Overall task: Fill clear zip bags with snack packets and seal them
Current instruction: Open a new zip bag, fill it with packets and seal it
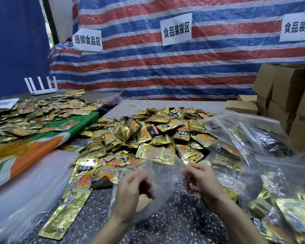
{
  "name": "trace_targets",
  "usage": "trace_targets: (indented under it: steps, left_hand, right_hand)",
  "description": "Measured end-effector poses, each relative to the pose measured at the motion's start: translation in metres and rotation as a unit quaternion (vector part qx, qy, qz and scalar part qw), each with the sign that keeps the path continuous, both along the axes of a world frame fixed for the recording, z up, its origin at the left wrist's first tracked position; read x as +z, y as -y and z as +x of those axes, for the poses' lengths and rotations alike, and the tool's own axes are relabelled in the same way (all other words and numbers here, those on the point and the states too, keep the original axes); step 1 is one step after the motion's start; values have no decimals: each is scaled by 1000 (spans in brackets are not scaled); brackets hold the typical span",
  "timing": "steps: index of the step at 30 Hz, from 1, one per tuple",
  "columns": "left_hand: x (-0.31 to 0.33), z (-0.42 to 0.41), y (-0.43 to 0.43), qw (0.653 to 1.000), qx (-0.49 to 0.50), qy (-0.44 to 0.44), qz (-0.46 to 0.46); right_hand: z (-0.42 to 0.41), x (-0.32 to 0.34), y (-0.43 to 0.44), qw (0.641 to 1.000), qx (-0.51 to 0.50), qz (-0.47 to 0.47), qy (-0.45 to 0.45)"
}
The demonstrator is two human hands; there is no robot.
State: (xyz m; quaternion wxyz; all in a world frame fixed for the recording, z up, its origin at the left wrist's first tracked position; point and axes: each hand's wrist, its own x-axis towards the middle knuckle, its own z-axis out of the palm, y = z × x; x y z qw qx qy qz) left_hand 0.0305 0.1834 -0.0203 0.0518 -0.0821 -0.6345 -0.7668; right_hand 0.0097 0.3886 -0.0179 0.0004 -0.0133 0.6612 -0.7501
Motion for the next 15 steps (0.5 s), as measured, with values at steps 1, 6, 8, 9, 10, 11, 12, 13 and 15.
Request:
trace_targets:
  steps: [1,6,8,9,10,11,12,13,15]
  left_hand:
    - [2,-2,3,1000,17,5,17]
    - [9,-7,2,998,15,24,58]
    - [13,-8,-1,995,-13,42,92]
    - [13,-9,-4,992,-27,55,110]
    - [13,-11,-6,989,-38,69,122]
    - [14,-13,-7,986,-48,87,132]
    - [14,-15,-8,983,-57,105,141]
    - [16,-18,-8,979,-68,122,150]
    - [19,-25,-6,978,-72,136,144]
  right_hand:
    - [0,-1,0,999,-28,27,-21]
    - [10,1,4,945,-87,191,-251]
    - [14,5,4,903,-48,224,-365]
    - [15,6,3,886,-18,236,-398]
    - [17,7,2,877,11,246,-413]
    - [17,7,1,873,38,256,-414]
    - [18,7,0,871,54,264,-411]
    - [17,8,-1,870,52,272,-408]
    - [15,8,-2,871,5,274,-407]
